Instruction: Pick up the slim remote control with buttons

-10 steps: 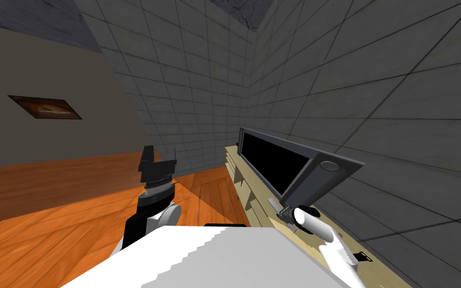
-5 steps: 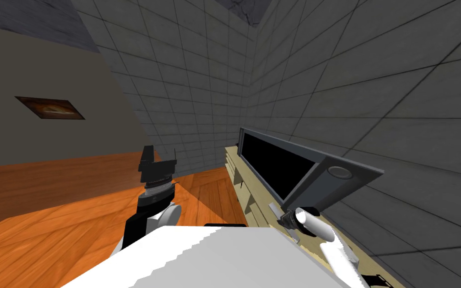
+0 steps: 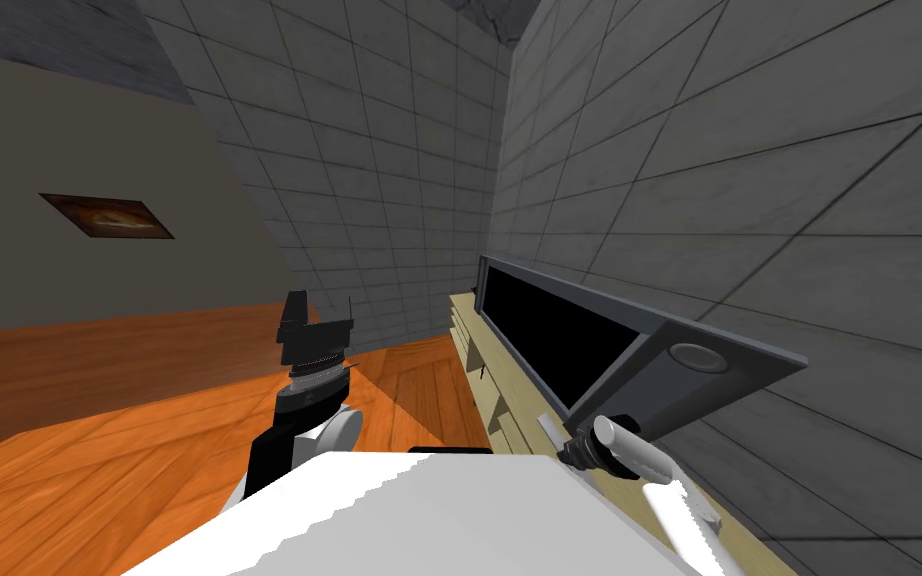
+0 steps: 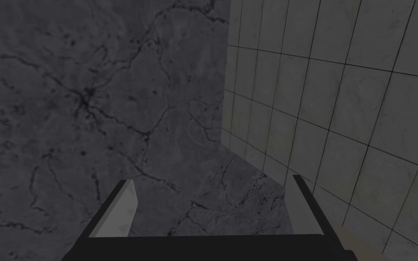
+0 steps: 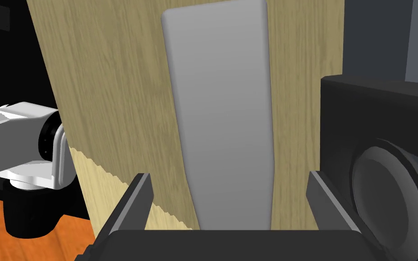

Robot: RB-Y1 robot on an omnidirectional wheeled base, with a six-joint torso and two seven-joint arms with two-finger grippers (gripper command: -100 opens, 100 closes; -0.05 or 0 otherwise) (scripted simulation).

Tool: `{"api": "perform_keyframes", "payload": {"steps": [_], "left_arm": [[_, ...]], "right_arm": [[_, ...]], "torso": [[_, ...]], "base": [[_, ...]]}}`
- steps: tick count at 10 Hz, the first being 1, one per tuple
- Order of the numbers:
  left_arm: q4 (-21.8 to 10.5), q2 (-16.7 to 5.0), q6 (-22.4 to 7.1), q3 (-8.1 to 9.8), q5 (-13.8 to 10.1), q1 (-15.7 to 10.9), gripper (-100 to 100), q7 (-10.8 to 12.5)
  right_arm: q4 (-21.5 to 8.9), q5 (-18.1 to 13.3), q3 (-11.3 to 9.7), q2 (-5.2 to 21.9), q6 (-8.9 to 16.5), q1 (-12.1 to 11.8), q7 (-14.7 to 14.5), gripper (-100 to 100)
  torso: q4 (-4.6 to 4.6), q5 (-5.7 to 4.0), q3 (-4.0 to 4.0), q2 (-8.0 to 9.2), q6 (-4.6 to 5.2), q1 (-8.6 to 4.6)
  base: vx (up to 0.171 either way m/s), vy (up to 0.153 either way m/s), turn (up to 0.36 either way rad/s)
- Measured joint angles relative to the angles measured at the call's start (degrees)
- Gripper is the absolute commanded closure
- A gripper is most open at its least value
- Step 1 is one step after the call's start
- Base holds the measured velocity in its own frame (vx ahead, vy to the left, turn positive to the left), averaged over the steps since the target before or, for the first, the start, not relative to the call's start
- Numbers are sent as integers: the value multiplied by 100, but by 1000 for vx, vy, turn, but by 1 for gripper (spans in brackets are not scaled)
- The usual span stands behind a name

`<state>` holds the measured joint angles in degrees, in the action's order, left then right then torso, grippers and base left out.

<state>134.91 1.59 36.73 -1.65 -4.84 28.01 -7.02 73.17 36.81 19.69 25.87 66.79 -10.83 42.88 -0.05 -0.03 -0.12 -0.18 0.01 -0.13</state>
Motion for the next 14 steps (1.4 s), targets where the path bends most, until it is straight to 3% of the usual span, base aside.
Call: {"api": "perform_keyframes", "payload": {"steps": [1, 2, 6, 7, 11, 12, 13, 14], "left_arm": [[0, 0, 0, 0, 0, 0, 0, 0], [0, 0, 0, 0, 0, -1, 0, 0], [0, 0, 0, 0, 0, 0, 0, 0], [0, 0, 0, 0, 0, -1, 0, 0], [0, 0, 0, 0, 0, 0, 0, 0], [0, 0, 0, 0, 0, 0, 0, 0], [0, 0, 0, 0, 0, -1, 0, 0], [0, 0, 0, 0, 0, -1, 0, 0]], "right_arm": [[-14, 7, -4, -1, 28, -1, 11, 0], [-13, 6, -4, -2, 27, -2, 10, -100], [-359, -109, -52, -176, -321, 74, -146, -100], [-372, -113, -54, -180, -338, 80, -152, 100], [-369, -114, -53, -176, -338, 80, -154, 100], [-369, -114, -52, -176, -338, 80, -153, 0], [-369, -114, -52, -176, -338, 80, -153, 100], [-258, -90, -43, -143, -258, 42, -111, 100]], "torso": [[1, -3, 2, 3, -3, -4], [2, -3, 3, 5, -3, -6], [2, -4, 2, 3, -4, -6], [2, -3, 3, 5, -3, -6], [2, -5, 4, 7, -3, -5], [2, -5, 4, 8, -3, -5], [2, -5, 4, 8, -3, -5], [4, -2, 6, 9, -4, -5]], "base": [[0, 0, 0], [10, -10, -17], [11, -6, -8], [0, 0, 0], [0, 0, 0], [0, 0, 0], [-4, 1, 20], [-13, 2, 20]]}}
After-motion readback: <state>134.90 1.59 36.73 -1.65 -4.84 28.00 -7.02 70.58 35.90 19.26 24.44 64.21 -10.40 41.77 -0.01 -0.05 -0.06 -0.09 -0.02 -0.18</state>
